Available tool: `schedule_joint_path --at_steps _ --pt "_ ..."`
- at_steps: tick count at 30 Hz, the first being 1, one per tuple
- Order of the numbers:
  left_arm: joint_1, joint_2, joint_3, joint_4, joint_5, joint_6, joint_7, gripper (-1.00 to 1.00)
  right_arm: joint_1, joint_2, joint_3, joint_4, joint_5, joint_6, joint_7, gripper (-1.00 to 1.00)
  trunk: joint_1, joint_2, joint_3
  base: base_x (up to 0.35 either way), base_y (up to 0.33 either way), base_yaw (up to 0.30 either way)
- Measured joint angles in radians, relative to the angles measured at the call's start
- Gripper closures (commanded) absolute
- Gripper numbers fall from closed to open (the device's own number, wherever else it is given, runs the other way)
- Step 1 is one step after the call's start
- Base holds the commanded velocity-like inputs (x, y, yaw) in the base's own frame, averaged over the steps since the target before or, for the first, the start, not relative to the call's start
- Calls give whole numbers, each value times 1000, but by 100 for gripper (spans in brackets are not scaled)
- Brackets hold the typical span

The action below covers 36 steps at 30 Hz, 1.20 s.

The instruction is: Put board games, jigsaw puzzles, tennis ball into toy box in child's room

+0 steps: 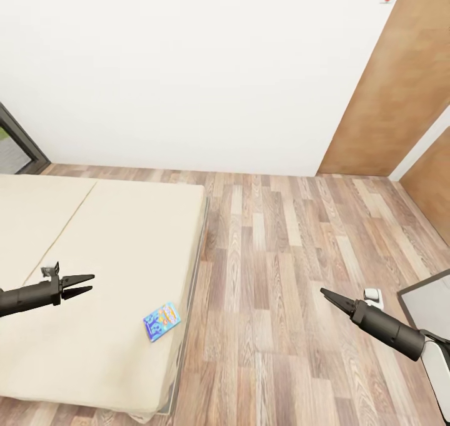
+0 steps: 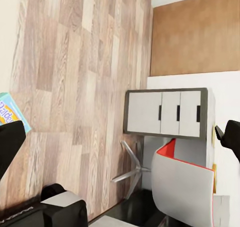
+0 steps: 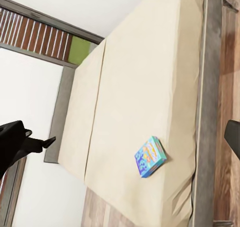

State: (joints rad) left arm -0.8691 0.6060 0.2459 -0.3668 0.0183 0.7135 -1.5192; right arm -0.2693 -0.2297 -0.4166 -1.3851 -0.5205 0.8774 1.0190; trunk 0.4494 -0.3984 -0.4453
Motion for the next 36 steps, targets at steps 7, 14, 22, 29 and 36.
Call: schedule_joint_path --at_steps 7,14,22,29,36 --pt "1 0 0 1 0 0 1 -100 0 0 0 0 1 0 -1 -100 0 0 12 0 0 0" --pt "1 1 0 1 0 -2 0 -100 0 0 -1 0 0 0 0 -100 0 0 23 0 0 0" --pt "2 0 0 3 0 -3 1 -100 0 0 -1 0 1 0 -2 -100 0 0 36 0 0 0" --pt "2 0 0 3 0 -3 1 -100 0 0 -1 0 0 0 -1 -100 0 0 48 0 0 0" --pt "2 0 0 3 -1 -3 2 -100 0 0 -1 0 0 0 -1 -100 0 0 60 0 0 0"
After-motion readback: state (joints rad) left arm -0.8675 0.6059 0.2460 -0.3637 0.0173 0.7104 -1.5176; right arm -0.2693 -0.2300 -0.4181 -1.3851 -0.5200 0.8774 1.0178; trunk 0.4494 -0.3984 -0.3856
